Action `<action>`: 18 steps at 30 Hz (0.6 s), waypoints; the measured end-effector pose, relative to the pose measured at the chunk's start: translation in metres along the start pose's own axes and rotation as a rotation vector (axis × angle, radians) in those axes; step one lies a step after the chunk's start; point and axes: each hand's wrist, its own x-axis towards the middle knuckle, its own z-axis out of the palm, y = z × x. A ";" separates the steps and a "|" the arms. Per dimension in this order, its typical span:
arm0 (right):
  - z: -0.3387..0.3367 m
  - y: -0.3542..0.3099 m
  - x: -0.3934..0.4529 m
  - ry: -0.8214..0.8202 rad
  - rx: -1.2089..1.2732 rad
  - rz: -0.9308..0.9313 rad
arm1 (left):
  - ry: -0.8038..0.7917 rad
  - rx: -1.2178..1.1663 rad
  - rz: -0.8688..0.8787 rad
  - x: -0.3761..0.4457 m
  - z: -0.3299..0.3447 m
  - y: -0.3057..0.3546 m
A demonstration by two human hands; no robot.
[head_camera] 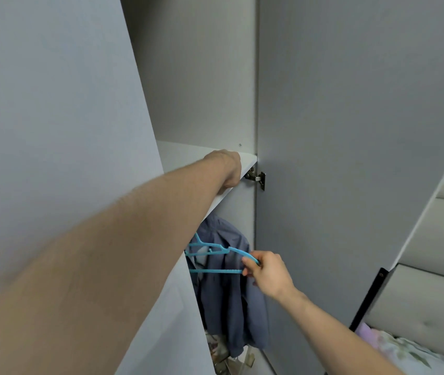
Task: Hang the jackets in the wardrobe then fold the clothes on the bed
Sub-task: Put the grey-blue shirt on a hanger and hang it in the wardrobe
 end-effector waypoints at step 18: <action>-0.120 0.009 -0.337 0.415 0.173 0.402 | 0.286 -0.787 0.255 -0.137 0.127 0.099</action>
